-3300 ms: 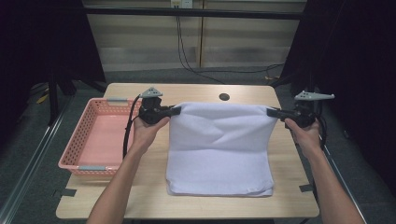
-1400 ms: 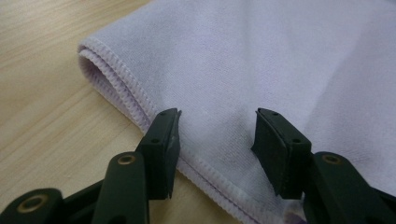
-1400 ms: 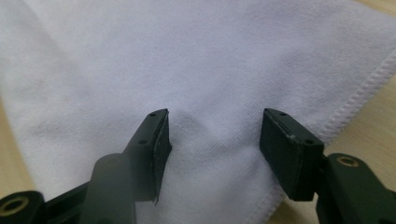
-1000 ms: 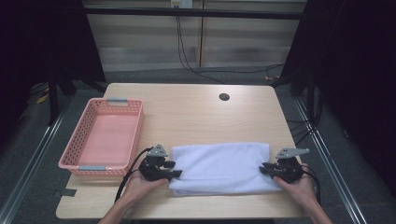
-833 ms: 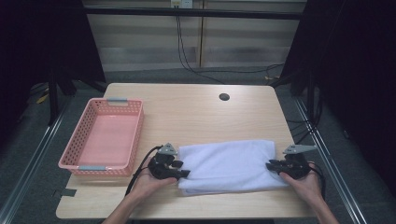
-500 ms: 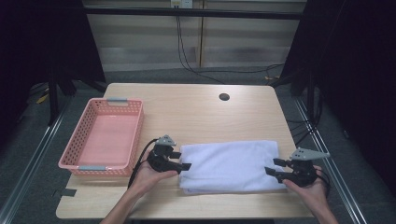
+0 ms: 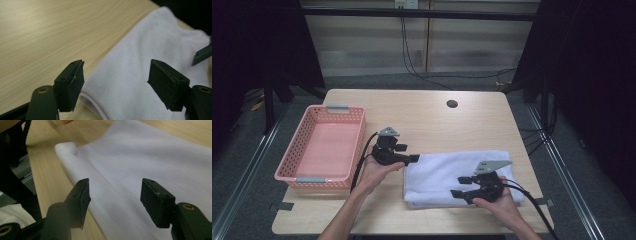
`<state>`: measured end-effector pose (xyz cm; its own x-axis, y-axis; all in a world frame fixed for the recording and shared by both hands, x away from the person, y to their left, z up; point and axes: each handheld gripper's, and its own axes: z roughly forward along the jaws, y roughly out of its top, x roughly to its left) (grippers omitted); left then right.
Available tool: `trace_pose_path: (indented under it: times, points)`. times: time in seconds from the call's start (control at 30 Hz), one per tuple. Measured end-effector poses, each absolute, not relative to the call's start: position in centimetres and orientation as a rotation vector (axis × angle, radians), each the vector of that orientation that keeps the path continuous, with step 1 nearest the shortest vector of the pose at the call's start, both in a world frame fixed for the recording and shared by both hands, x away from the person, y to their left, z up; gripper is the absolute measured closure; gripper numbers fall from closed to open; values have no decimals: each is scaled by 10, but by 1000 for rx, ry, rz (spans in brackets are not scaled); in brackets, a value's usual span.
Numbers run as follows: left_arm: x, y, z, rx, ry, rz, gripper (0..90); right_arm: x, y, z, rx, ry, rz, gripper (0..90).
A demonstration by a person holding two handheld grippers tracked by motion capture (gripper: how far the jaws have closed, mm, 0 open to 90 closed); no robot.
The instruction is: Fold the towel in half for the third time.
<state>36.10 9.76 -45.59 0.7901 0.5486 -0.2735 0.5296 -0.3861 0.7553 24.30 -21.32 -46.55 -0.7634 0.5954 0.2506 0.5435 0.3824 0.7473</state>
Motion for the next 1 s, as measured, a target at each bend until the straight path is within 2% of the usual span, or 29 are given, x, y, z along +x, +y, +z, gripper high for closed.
trace_pose_path:
  times: [0.17, 0.37, 0.5, 1.0]
  points:
    - [359, 103, -461, 2049, 823, 36, 285, 253, -146, -469, 899, 2702, 1368, 392]
    - [360, 108, -461, 2037, 836, 31, 285, 263, -100, -482, 837, 2817, 1344, 379]
    - [361, 112, -464, 2033, 853, 30, 285, 262, -89, -495, 777, 2839, 1263, 395]
    - [366, 122, -473, 2025, 918, 50, 286, 247, -88, -500, 661, 2743, 1213, 418]
